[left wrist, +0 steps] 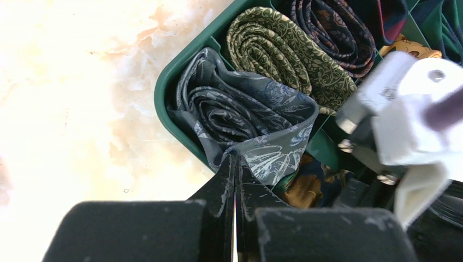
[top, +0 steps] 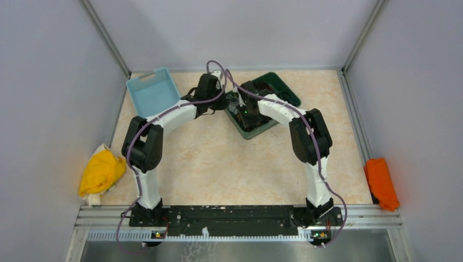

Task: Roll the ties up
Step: Place the tie in the storage box, then reset both arms

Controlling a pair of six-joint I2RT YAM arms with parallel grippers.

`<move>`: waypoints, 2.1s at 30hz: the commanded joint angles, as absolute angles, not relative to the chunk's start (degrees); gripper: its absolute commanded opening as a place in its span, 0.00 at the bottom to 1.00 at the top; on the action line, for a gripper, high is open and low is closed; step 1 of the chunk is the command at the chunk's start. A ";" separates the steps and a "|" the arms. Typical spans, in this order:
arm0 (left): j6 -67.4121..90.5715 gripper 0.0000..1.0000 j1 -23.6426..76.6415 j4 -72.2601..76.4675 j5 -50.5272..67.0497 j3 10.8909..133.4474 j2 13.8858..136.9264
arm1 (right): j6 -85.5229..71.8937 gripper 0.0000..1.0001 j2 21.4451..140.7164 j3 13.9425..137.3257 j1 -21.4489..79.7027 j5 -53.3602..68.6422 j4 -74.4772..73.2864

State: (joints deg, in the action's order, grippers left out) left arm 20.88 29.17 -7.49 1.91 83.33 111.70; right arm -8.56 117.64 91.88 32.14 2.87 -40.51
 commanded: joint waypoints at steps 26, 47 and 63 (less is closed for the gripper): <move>19.42 0.00 26.89 -4.51 5.24 79.53 109.76 | -6.85 0.61 109.92 90.81 35.10 -1.52 -35.00; 20.66 0.00 26.85 -4.55 4.61 76.82 102.45 | -9.66 0.73 91.25 84.93 33.09 -22.50 -23.66; 21.09 0.00 26.91 -3.59 4.31 72.90 92.16 | -10.57 0.73 80.99 75.82 30.83 -29.59 -17.58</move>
